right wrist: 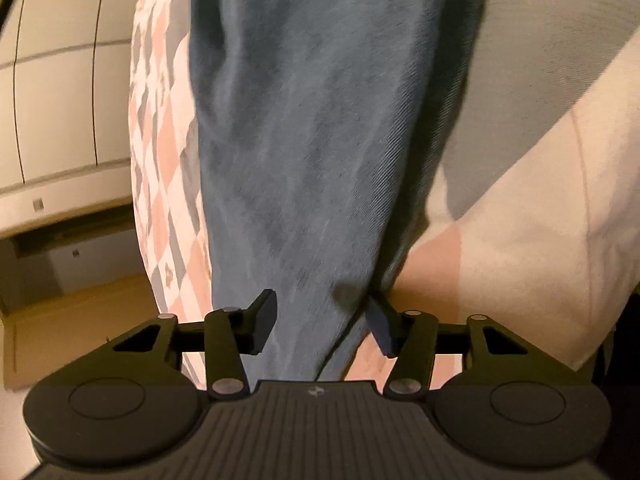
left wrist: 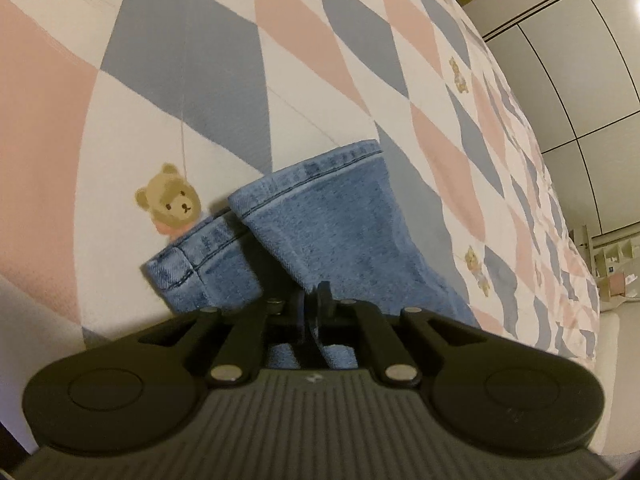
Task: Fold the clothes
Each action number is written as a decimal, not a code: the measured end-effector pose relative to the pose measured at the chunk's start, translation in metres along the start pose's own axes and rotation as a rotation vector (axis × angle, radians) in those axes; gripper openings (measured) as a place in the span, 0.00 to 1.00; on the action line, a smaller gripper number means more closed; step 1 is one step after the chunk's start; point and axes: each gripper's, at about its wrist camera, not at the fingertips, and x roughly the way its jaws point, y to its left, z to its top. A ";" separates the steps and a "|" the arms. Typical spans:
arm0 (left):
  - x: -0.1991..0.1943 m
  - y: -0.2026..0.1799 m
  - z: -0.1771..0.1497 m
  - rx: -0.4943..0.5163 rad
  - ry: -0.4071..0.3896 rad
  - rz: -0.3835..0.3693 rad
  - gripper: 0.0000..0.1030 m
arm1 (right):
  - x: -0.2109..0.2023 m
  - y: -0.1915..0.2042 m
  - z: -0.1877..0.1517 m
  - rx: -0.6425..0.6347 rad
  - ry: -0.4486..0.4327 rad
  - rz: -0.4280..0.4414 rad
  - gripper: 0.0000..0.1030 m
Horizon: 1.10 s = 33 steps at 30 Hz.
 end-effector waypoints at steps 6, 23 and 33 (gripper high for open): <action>0.005 0.001 -0.001 0.015 0.000 -0.002 0.00 | 0.008 0.002 0.009 -0.038 -0.030 -0.016 0.05; -0.029 0.008 -0.043 0.290 -0.112 0.031 0.03 | 0.007 0.029 0.006 -0.367 -0.007 -0.169 0.01; -0.072 -0.040 -0.066 0.612 -0.097 0.133 0.07 | -0.041 0.058 0.014 -0.573 -0.092 -0.302 0.25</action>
